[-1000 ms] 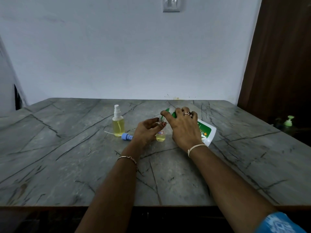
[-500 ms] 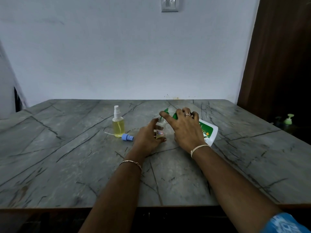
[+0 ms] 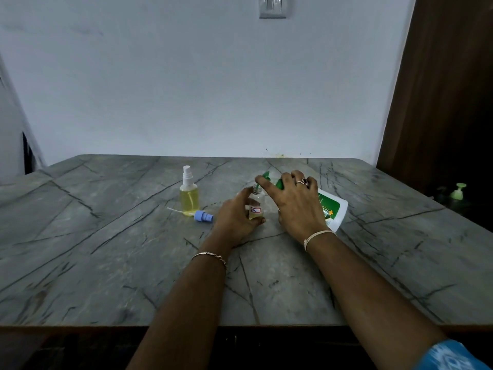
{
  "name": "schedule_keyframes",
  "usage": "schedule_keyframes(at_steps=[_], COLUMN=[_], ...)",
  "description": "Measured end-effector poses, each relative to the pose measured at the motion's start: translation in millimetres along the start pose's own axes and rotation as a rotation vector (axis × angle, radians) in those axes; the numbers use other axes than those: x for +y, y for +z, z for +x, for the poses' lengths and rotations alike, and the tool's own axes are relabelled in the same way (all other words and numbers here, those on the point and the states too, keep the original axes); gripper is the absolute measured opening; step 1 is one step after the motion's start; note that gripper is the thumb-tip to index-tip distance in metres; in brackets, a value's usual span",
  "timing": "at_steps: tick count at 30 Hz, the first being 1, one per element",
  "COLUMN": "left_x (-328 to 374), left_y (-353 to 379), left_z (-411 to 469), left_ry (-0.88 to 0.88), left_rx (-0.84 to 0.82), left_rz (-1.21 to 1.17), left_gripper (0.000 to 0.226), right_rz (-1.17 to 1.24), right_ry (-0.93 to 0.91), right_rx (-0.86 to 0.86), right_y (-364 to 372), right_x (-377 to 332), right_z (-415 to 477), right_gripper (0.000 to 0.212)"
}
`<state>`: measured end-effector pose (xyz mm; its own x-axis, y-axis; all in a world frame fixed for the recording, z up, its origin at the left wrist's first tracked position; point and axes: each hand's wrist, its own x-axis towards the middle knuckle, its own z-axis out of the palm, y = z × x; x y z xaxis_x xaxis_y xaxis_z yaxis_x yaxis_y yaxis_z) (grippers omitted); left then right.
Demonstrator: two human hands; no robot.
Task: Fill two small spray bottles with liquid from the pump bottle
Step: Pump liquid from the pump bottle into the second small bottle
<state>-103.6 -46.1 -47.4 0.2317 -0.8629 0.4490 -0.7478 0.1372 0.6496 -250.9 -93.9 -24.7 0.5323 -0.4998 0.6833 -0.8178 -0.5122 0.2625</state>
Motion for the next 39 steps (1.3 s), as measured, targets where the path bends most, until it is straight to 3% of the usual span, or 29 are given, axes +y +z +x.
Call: schedule_keyframes(at_steps=[10,20,28,39], left_x=[0.7,1.1,1.3,1.6], left_y=[-1.8,-1.5,-1.8,-2.0], left_z=[0.8,0.8,0.3,-0.6], left_ry=[0.004,0.007,0.02,0.021], left_rx=[0.002,0.022,0.015,0.015], left_rz=[0.056,0.081,0.091,0.078], left_gripper=[0.076,0.074,0.073,0.076], right_rz=[0.02,0.022,0.057,0.05], right_ry=[0.008,-0.056,-0.012,0.003], right_rx=[-0.001,-0.048,-0.099,-0.078], right_y=[0.4,-3.8,-5.7,-2.6], right_x=[-4.5,1.8,0.6,-4.5], right_z=[4.5,2.0,5.1,8.2], right_gripper=[0.077,0.111,0.088,0.08])
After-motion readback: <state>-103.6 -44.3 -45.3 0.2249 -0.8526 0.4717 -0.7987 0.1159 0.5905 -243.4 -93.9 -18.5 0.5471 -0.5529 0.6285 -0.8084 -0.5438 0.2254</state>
